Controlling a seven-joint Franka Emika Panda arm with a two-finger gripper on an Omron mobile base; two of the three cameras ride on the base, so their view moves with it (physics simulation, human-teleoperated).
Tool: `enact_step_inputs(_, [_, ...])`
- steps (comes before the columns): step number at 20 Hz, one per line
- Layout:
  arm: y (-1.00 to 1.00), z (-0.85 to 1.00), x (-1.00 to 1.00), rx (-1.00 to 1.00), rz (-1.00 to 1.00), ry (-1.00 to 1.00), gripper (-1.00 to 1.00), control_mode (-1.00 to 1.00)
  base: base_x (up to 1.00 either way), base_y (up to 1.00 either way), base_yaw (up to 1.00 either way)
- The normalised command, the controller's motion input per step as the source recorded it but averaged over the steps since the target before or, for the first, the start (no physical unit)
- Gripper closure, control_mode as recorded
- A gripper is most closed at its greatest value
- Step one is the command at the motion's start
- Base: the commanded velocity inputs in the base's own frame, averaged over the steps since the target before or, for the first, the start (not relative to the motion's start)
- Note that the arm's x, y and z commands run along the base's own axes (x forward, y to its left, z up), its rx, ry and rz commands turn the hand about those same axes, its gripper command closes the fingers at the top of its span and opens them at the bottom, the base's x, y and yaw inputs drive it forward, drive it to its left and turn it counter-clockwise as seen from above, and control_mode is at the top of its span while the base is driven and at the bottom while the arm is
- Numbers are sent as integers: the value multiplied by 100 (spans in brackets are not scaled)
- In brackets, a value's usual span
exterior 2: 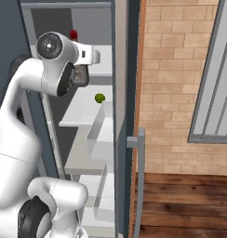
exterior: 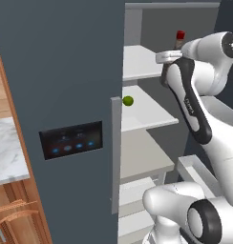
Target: Place the liquor on the top shelf of the fridge to keep it out of children's reach, and place the lime and tangerine on lower shelves for easy access.
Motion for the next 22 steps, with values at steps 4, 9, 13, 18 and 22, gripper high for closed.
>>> enact_step_inputs(4, [-1, 7, 42, 0, 0, 0, 100, -100, 0, 0, 0])
enact_step_inputs(9, [-3, 14, 43, 0, 0, 0, 100, -100, 0, 0, 0])
enact_step_inputs(13, [-2, 12, 42, 0, 0, 0, 100, -100, 0, 0, 0])
enact_step_inputs(18, [0, 4, 42, 0, 0, 0, 100, -100, 0, 0, 0])
enact_step_inputs(22, [-2, 0, 46, 0, 0, 0, 100, -100, 0, 0, 0])
